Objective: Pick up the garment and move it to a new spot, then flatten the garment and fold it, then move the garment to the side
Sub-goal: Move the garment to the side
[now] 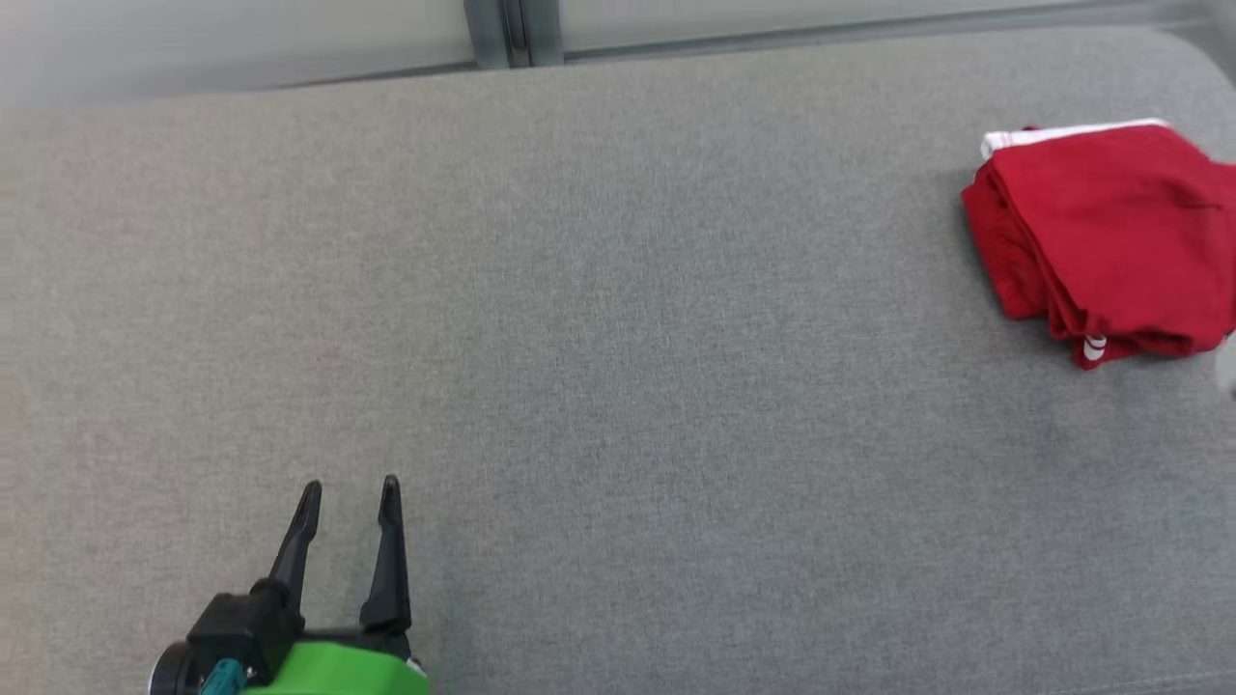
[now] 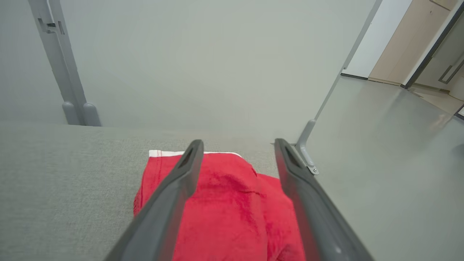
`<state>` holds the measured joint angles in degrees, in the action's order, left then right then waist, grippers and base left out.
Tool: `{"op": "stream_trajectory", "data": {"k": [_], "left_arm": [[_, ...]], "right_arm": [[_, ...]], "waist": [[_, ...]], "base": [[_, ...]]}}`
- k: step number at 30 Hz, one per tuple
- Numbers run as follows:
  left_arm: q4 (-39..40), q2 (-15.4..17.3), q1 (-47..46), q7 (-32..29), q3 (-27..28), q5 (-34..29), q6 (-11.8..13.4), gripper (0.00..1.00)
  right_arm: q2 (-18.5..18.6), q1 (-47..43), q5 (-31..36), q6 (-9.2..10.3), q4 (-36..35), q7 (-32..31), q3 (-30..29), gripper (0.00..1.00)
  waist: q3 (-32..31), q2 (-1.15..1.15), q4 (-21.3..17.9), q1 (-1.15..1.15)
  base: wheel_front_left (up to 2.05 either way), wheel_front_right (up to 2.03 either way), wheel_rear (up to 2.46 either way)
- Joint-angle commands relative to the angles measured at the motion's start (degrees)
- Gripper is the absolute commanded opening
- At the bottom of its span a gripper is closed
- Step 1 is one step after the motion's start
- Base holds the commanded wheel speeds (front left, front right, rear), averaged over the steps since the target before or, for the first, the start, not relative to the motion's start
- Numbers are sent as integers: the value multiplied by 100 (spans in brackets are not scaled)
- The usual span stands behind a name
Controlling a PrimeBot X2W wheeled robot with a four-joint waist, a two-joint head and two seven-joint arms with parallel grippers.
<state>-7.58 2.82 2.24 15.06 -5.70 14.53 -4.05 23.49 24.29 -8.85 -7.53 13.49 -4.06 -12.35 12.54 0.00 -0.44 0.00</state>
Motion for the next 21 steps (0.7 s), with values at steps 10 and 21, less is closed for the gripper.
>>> {"op": "stream_trajectory", "data": {"k": [10, 21], "left_arm": [[-134, 17, 655, 12, 601, -258, 324, 100], [-504, 20, 693, 7, 525, -124, -105, 100]], "right_arm": [[-1213, -2088, 209, 8, -77, 1740, 547, 100], [-1888, -2926, 597, 8, -451, 1924, 533, 100]], "waist": [[-1350, 0, -18, 0], [-1512, 0, 352, 0]], "base": [[0, 0, 0], [0, 0, 0]]}}
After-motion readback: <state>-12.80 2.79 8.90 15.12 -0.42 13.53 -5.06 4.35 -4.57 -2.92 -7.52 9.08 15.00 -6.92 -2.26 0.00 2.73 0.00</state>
